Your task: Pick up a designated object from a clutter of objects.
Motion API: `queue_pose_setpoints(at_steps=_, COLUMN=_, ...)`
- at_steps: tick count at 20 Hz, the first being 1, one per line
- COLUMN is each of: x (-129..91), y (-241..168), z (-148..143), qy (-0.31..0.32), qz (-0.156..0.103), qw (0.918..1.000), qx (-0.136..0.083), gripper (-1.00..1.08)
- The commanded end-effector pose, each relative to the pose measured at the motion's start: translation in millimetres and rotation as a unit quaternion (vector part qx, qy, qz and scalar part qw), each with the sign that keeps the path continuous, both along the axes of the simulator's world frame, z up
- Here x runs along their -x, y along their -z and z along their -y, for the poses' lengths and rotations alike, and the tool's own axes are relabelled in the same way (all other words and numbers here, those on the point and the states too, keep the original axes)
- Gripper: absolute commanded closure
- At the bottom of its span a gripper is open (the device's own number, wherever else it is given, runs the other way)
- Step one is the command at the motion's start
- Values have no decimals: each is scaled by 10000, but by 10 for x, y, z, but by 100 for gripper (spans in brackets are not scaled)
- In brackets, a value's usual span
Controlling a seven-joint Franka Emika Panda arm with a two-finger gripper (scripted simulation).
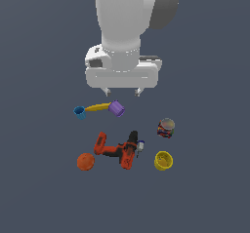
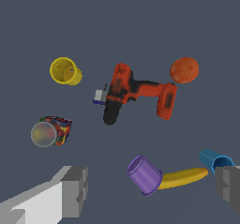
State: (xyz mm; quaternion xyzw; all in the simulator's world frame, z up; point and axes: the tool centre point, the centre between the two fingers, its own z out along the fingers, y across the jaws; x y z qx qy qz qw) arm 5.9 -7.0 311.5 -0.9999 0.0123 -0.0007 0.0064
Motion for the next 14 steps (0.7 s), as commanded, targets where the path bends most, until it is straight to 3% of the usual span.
queue_pose_setpoints(at_steps=1, x=0, y=0, z=0, qy=0, qz=0, qw=10000, qx=0, gripper=-92)
queue_pose_setpoints(at_steps=9, x=1, y=-10, z=-285, qy=-67, qz=46, qw=9999, qx=-113, gripper=-92)
queue_pose_setpoints(at_steps=14, x=6, y=-13, z=-303, qy=-85, qz=48, qw=9999, qx=-118, gripper=-92)
